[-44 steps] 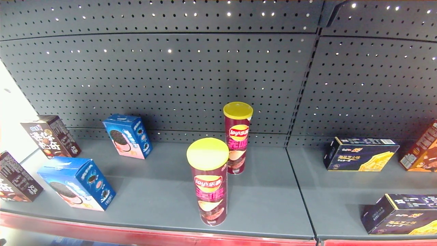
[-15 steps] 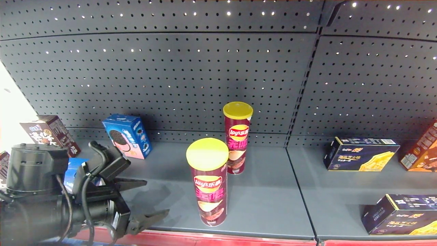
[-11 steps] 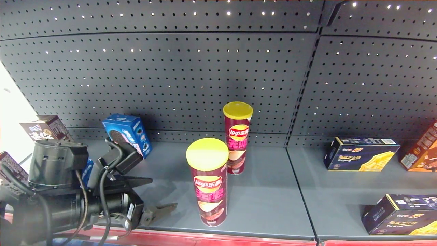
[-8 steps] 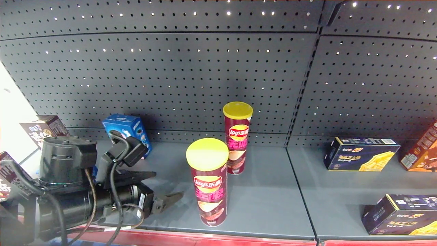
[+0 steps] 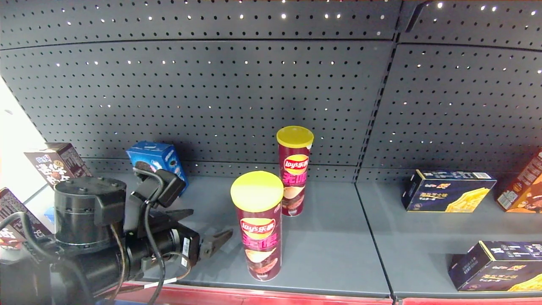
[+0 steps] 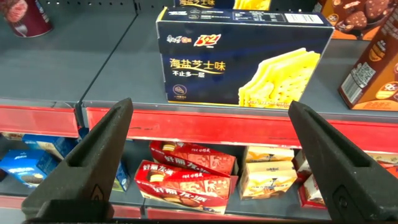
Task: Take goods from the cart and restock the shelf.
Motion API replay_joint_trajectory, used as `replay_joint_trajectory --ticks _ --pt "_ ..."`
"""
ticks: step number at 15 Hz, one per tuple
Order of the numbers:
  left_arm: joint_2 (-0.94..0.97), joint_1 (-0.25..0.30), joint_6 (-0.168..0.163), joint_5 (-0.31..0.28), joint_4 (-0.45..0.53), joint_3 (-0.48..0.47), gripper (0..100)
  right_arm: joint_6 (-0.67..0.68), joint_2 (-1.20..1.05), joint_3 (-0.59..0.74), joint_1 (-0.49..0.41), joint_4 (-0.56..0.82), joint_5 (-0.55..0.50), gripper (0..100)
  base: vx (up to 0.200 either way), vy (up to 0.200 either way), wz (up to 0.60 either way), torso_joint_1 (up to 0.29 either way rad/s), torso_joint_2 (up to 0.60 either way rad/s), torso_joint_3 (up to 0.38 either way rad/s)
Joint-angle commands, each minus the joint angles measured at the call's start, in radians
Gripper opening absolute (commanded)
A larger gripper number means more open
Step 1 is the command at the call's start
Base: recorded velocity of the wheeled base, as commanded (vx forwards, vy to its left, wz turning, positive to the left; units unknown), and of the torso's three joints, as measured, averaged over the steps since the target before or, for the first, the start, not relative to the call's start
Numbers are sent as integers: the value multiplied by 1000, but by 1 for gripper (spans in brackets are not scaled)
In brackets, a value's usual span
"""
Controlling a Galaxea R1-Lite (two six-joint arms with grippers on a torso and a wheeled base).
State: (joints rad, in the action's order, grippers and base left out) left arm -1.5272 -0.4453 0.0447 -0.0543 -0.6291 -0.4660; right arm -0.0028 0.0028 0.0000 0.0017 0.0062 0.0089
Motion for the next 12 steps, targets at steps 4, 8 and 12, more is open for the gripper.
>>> replay_joint_trajectory --ticks 4,8,12 --pt "-25 -84 47 73 -86 50 100 0 2 0 0 0 0 100 0 0 0 0 0 0" --pt "-40 -112 50 82 -92 59 100 0 2 0 -2 0 0 100 0 0 0 0 0 0" --pt "-47 -122 50 82 -96 59 100 0 2 0 0 0 0 100 0 0 0 0 0 0"
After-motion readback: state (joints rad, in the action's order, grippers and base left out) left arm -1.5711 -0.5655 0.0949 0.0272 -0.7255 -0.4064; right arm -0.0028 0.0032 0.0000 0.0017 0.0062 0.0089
